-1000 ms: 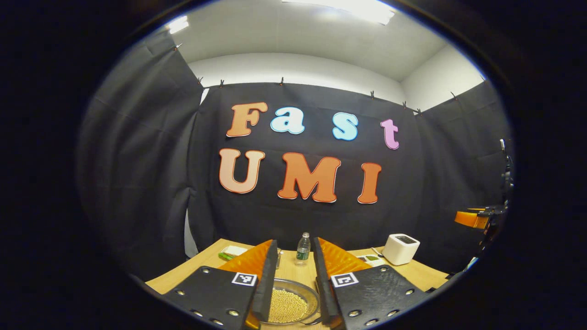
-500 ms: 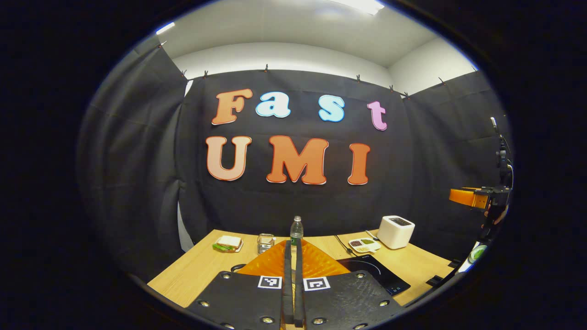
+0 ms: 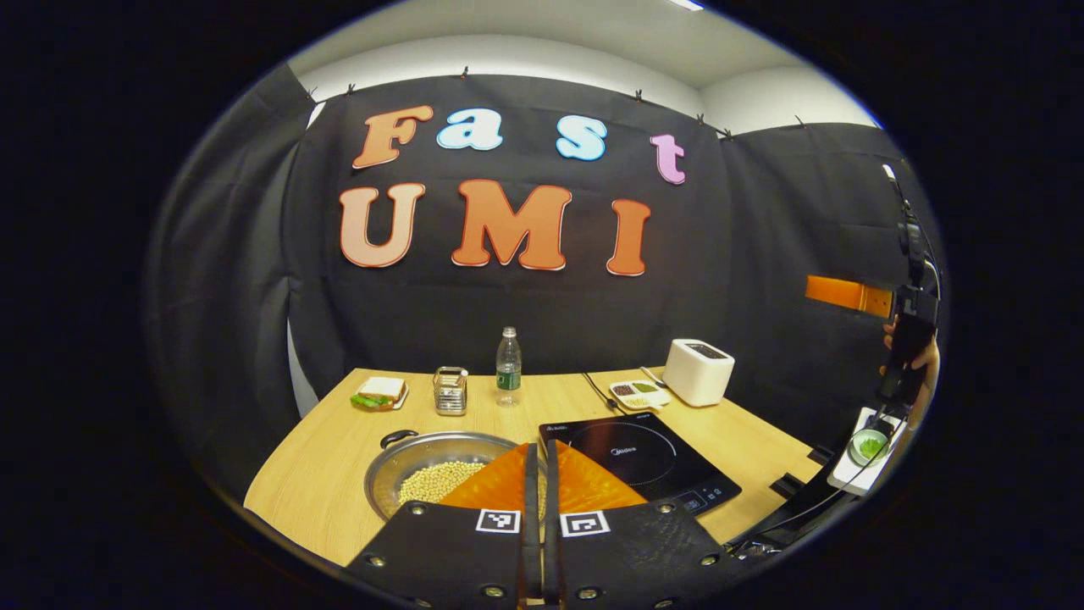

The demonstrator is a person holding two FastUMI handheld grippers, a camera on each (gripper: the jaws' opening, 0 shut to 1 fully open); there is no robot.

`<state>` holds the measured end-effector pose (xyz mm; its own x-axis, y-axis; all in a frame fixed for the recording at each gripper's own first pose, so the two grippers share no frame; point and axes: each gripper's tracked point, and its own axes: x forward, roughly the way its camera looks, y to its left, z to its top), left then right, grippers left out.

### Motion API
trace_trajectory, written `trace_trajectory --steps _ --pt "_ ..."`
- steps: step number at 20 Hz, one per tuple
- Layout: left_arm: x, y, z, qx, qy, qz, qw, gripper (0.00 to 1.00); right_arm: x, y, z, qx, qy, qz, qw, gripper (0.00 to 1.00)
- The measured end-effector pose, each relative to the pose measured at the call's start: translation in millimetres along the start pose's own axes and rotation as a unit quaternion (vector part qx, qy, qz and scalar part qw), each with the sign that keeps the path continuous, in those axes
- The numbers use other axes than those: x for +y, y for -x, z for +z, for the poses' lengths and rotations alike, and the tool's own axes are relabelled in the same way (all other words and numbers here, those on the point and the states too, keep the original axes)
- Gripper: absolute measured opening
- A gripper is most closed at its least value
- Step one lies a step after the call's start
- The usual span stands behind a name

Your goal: First push the handle of the pot to place it horizontally, then grasp the pot with both hands and set it on the induction cooktop.

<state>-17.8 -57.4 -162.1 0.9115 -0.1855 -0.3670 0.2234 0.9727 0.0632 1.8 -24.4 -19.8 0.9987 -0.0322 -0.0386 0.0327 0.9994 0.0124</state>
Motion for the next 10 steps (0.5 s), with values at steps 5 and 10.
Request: trace_trajectory --steps 5,10 --pt "-4 -11 -54 0.062 -0.009 0.001 0.998 0.02 7 -2 -6 0.002 -0.008 0.01 1.0 0.94" --pt "-4 -9 -105 0.118 0.0 -0.003 0.993 0.03 7 -6 -14 0.011 -0.004 0.008 1.0 0.94"
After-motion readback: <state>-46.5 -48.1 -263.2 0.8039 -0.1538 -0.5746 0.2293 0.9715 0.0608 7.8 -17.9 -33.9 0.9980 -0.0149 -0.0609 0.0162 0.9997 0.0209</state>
